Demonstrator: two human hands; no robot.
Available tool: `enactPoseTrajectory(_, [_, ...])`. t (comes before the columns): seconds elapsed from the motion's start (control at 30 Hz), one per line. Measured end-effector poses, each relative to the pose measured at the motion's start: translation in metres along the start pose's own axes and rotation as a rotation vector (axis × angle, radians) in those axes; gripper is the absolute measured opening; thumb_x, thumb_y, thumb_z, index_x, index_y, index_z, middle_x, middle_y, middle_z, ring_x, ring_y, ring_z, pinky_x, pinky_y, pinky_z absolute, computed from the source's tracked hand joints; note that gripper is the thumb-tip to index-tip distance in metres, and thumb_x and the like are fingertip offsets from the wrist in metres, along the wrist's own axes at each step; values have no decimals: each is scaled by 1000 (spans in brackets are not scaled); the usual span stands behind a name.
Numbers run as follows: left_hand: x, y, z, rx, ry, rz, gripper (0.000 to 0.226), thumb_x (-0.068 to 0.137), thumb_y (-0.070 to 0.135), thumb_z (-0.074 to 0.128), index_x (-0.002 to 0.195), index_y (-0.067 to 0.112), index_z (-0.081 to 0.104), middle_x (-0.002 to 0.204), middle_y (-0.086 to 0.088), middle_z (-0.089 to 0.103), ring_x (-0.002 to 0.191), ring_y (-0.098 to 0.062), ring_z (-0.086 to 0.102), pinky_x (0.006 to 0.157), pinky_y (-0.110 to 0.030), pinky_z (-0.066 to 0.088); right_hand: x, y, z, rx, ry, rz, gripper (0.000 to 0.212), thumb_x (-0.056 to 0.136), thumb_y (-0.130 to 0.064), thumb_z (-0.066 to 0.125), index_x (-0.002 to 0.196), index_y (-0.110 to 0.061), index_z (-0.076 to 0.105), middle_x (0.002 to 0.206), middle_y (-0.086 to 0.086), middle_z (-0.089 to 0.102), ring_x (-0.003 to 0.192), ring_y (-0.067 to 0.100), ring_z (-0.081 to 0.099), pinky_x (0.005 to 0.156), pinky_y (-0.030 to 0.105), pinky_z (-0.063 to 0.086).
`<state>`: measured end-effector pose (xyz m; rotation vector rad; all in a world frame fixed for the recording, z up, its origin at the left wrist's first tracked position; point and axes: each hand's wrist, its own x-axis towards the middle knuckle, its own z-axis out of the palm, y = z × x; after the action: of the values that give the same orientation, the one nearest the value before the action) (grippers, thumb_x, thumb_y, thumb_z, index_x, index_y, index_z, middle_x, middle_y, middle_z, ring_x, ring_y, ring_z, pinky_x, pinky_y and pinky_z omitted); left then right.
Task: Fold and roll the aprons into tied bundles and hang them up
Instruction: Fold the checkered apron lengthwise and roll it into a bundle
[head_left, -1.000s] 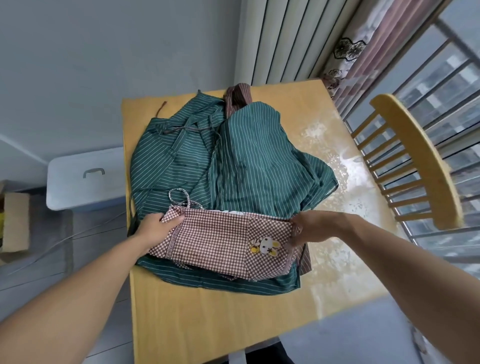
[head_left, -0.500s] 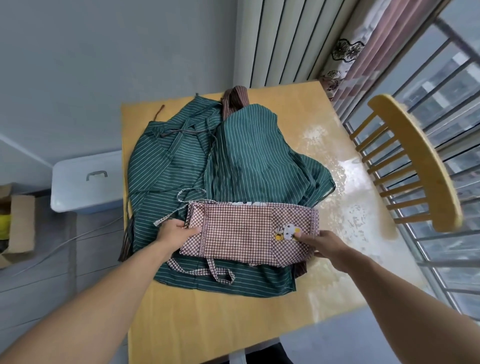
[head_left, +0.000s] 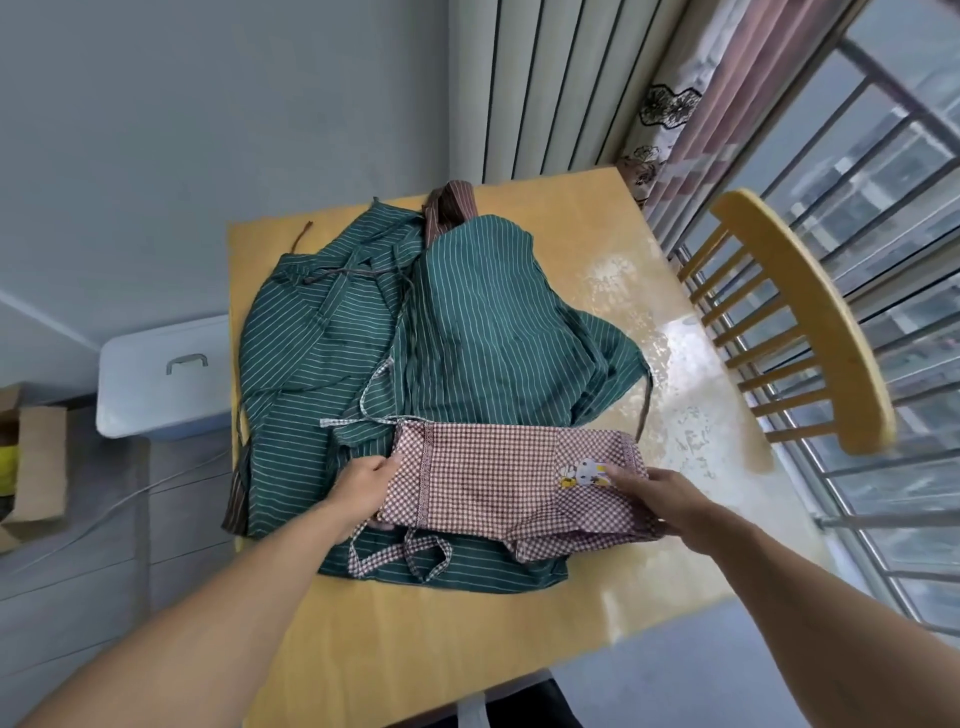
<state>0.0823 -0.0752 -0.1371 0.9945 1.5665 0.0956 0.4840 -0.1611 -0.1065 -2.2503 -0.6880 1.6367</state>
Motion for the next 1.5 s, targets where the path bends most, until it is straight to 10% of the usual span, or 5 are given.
enactPoseTrajectory(0.33, [-29,-11,-46,425,-378,-239,26,84,29,83,99,15,67,65,9,60,50,-3,44,46,-19,34,0,5,4,0,171,-60,41,89,-41,76,103,-3,70,80,8,71,64,24,66,48,26,54])
enactPoseTrajectory(0.87, [-33,-20,-182,1277,568,-59,19,88,14,65,99,30,65,100,2,69,90,-21,65,80,-31,50,-6,10,3,-222,328,-99,37,93,-38,72,103,-2,70,86,12,71,70,29,65,54,29,47])
enactPoseTrajectory(1.13, [-25,-9,-186,939,23,-245,94,65,52,92,140,12,51,144,-7,54,130,-27,54,108,-37,45,-18,12,2,-159,329,-155,40,92,-38,73,114,-5,70,100,9,72,87,28,69,71,36,59])
enactPoseTrajectory(1.3, [-26,39,-99,763,283,314,38,87,43,77,119,29,62,127,3,66,111,-16,61,96,-41,53,-29,14,0,-105,312,-152,34,92,-28,75,117,-6,69,98,5,70,75,9,63,53,18,48])
enactPoseTrajectory(1.5, [-49,47,67,917,-41,657,69,100,48,55,159,36,22,168,10,12,156,-15,8,125,-40,0,-29,24,-2,-84,292,-144,38,88,-28,79,120,-11,66,103,2,69,80,12,64,58,17,49])
